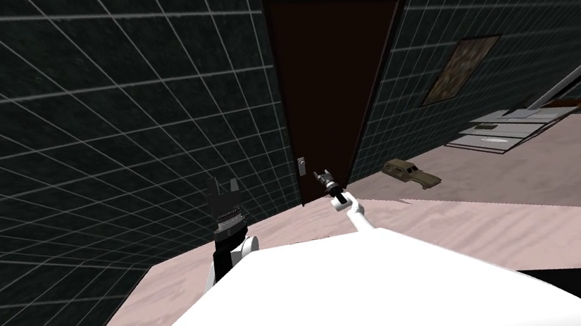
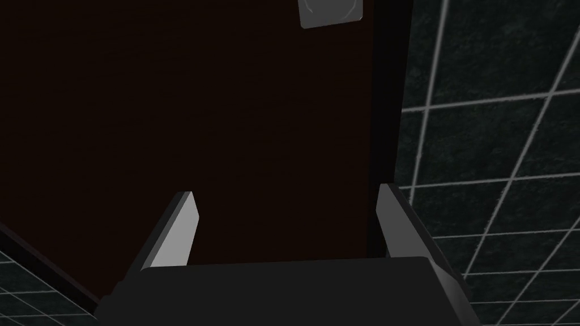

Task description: Pull the door open

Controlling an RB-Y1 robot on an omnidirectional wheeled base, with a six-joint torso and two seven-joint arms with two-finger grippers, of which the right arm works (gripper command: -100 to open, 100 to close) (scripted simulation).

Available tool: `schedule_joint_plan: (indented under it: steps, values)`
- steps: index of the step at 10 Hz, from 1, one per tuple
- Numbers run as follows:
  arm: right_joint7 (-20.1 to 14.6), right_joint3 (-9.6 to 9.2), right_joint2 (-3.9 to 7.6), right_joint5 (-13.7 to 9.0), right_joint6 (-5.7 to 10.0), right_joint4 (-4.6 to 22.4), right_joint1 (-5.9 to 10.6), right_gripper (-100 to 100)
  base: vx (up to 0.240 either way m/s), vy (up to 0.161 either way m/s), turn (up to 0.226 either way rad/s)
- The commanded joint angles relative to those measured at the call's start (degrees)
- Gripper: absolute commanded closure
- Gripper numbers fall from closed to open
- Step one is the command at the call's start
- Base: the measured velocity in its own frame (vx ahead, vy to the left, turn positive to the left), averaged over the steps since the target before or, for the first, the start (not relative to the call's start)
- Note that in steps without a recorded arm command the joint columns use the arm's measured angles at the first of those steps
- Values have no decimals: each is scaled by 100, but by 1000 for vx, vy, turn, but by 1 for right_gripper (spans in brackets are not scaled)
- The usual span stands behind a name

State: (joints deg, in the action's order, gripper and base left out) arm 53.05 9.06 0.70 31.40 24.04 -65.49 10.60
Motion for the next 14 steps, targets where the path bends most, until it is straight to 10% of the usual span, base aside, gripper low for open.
schedule_joint_plan:
  steps: [1,9,14]
  values:
    - [132,45,-40,53,32,214,115,-100,54,1,9]
    - [714,178,-266,365,35,1097,605,-100,85,8,20]
    - [462,377,378,216,227,1327,592,-100,110,83,100]
